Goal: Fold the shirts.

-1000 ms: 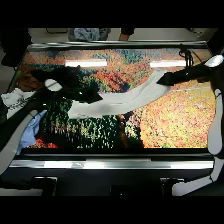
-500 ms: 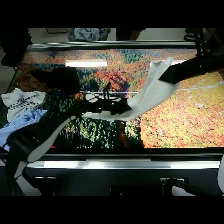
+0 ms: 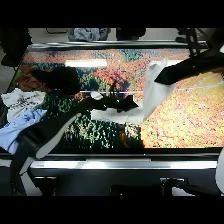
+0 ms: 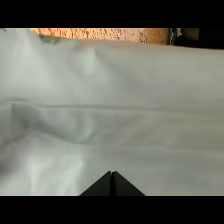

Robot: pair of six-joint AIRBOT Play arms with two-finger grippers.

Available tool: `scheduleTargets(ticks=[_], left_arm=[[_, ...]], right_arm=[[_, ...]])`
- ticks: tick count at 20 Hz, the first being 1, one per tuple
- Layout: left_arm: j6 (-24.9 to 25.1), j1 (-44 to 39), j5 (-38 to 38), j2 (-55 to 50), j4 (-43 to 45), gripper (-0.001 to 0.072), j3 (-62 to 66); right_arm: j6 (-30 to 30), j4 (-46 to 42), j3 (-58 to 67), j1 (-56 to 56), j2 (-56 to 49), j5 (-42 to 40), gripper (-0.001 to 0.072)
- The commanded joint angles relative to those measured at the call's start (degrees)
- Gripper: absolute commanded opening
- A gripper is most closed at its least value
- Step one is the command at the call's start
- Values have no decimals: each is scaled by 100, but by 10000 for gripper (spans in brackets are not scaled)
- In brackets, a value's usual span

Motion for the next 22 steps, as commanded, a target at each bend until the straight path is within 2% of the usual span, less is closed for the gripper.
scheduleTargets(ticks=[1,3,5,9,10,11,12,14,18,20,22], left_arm=[[-407,627,-640,1036,2326,31,-133],[-452,1143,-1082,1921,3342,32,-299],[-476,1681,-1362,2756,3917,32,-450],[-570,2564,-1445,4079,4028,33,-570],[-568,2667,-1445,4297,4028,33,-570],[-570,2739,-1447,4494,4028,33,-570],[-568,2758,-1464,4645,4030,33,-570],[-566,2774,-1552,4800,4033,34,-570],[-560,2782,-1661,4817,4159,34,-619],[-562,2782,-1661,4817,4304,34,-715],[-560,2780,-1661,4817,4304,35,-828]], right_arm=[[114,-17,0,483,-452,-350,52],[280,-17,0,1012,-850,-800,52],[415,-11,0,1624,-1292,-1377,53],[876,13,0,2778,-2236,-2638,55],[1060,20,0,3003,-2483,-2898,122],[1263,46,0,3169,-2708,-3080,472],[1303,116,2,3246,-2850,-3084,681],[1300,-76,7,3134,-2863,-2614,704],[1016,-1572,7,2046,-2103,-1290,698],[535,-1674,4,1060,-1784,-892,698],[492,-1453,-149,81,-1810,-273,687]])
